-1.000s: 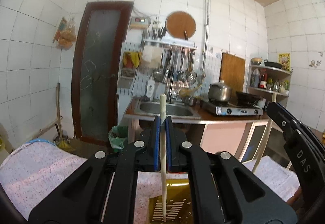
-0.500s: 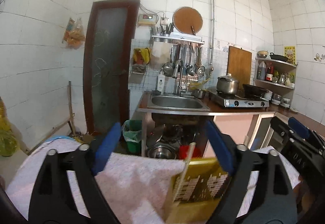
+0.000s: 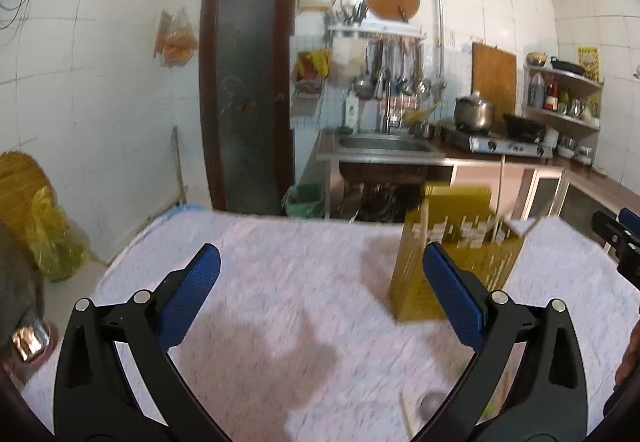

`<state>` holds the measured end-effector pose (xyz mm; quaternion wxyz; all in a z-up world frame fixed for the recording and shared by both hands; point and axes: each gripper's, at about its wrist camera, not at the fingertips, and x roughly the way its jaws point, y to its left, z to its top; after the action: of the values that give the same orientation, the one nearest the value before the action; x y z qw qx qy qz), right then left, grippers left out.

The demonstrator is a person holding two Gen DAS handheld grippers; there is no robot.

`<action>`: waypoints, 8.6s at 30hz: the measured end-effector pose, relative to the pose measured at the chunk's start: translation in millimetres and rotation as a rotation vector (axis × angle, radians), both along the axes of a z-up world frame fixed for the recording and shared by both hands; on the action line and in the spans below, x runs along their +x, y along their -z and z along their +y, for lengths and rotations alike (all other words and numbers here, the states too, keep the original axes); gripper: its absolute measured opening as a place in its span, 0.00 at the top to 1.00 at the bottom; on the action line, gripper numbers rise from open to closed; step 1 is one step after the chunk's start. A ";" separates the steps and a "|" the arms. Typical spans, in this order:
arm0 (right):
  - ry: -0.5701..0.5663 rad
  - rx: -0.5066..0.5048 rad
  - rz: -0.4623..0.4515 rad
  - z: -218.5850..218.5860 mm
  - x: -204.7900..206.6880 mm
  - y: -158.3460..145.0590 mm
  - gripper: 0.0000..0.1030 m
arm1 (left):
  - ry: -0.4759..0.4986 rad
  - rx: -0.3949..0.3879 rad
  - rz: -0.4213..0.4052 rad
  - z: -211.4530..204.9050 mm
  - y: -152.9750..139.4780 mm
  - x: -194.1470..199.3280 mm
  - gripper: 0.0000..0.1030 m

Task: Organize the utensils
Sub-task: 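Open both tools and move them back over the loose utensils, then close the right tool on a wooden chopstick while the left tool grasps another chopstick, then lift both chopsticks and lower them into the yellow holder, then open both tools and move them back over the spoon and fork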

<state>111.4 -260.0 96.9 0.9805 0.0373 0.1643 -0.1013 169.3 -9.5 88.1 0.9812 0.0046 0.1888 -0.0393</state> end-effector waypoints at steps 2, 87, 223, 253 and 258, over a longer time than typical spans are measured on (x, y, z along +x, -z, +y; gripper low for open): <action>-0.002 0.001 0.030 2.5 -5.8 13.5 0.26 | -0.016 0.009 0.024 5.6 13.3 -3.8 0.05; -0.136 0.160 0.537 -3.5 41.2 146.2 0.87 | 0.029 0.020 0.545 -24.5 134.8 28.0 0.09; -0.050 0.081 0.081 -14.8 0.9 32.1 0.30 | 0.070 -0.054 0.170 -0.5 18.0 2.5 0.05; -0.198 -0.009 0.454 45.7 27.8 136.9 0.31 | 0.113 0.028 0.477 -18.5 135.1 7.4 0.05; -0.241 0.009 0.522 52.1 38.4 145.1 0.46 | 0.112 0.050 0.487 -19.5 137.0 7.5 0.05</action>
<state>149.8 -207.9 -48.1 0.9097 -0.0054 0.4150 0.0104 176.8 -29.0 -48.9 0.9027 0.0296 0.4199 -0.0887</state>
